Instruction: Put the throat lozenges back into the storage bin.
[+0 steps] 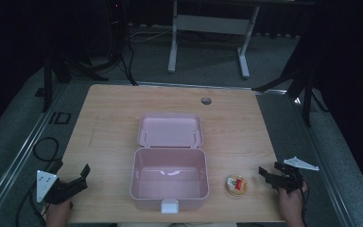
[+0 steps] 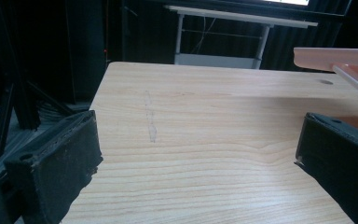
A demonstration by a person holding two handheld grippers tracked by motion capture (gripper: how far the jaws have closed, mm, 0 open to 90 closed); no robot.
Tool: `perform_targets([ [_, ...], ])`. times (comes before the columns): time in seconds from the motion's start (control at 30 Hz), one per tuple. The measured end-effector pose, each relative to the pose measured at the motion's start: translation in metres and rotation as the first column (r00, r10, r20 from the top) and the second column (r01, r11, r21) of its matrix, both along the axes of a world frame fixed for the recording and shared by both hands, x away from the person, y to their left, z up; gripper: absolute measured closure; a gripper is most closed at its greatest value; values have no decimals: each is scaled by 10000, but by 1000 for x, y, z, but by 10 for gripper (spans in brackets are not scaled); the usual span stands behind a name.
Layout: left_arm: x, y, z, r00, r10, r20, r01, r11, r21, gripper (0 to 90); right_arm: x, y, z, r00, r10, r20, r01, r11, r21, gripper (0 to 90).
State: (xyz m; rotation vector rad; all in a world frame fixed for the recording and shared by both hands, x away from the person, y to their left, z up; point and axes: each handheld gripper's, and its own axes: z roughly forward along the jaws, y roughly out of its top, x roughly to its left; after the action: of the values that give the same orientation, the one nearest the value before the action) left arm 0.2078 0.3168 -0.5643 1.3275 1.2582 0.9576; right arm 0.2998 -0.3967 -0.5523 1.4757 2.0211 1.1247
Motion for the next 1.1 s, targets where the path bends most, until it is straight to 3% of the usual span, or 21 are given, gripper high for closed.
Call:
perform_targets([
  [0.07, 0, 0, 0, 10000, -38, 3, 38, 10000, -4, 3, -2, 1, 1, 9999, -87, -73, 82, 9981, -608, 204],
  [0.2, 0, 0, 0, 10000, -56, 10, 56, 10000, -10, 3, -5, -3, 6, 9984, 231, -511, -278, 9953, -924, 209],
  [0.33, 0, 0, 0, 10000, -63, 18, 63, 10000, -31, 3, -9, -2, 14, 9933, 618, -971, -798, 9777, -1945, 183],
  [0.4, 0, 0, 0, 10000, -80, 10, 80, 10000, -29, 3, -9, -3, 18, 9841, 940, -1509, -1254, 9687, -2143, 134],
  [0.5, 0, 0, 0, 10000, -82, 3, 82, 10000, -29, 3, -8, -2, 22, 9612, 1378, -2390, -2000, 9448, -2595, 126],
  [0.53, 0, 0, 0, 10000, -82, 3, 82, 10000, -29, 3, -8, -2, 22, 9612, 1378, -2390, -2000, 9448, -2595, 126],
  [0.57, 0, 0, 0, 10000, -79, 0, 79, 10000, -25, 3, -7, 0, 25, 9357, 1727, -3075, -2611, 9254, -2746, 122],
  [0.63, 0, 0, 0, 10000, -85, -6, 85, 10000, -24, 3, -6, 3, 28, 9041, 2003, -3774, -3228, 8989, -2962, 121],
  [0.77, 0, 0, 0, 9999, -112, -11, 112, 9999, -56, 3, -2, 10, 32, 8525, 2308, -4689, -4138, 8462, -3357, 122],
  [0.83, 0, 0, 0, 9999, -120, -11, 120, 9999, -55, 3, 0, 15, 34, 8111, 2478, -5298, -4656, 8218, -3284, 122],
  [0.87, 0, 0, 0, 9999, -116, -11, 115, 9999, -52, 3, 0, 19, 36, 7971, 2534, -5481, -4907, 8008, -3434, 122],
  [0.93, 0, 0, 0, 9999, -123, -12, 123, 9999, -56, 3, 1, 26, 38, 7617, 2697, -5891, -5390, 7684, -3451, 122],
  [0.97, 0, 0, 0, 9999, -123, -14, 123, 9999, -57, 3, 2, 31, 39, 7543, 2714, -5978, -5535, 7525, -3569, 122],
  [1.03, 0, 0, 0, 9999, -127, -14, 127, 9999, -59, 3, 3, 39, 42, 7229, 2806, -6314, -5866, 7322, -3461, 122],
  [1.07, 0, 0, 0, 9999, -130, -11, 130, 9999, -57, 3, 4, 43, 42, 7132, 2815, -6419, -6005, 7178, -3524, 122],
  [1.1, 0, 0, 0, 9999, -130, -10, 130, 9999, -56, 3, 6, 47, 43, 6949, 2849, -6603, -6187, 7049, -3469, 122],
])
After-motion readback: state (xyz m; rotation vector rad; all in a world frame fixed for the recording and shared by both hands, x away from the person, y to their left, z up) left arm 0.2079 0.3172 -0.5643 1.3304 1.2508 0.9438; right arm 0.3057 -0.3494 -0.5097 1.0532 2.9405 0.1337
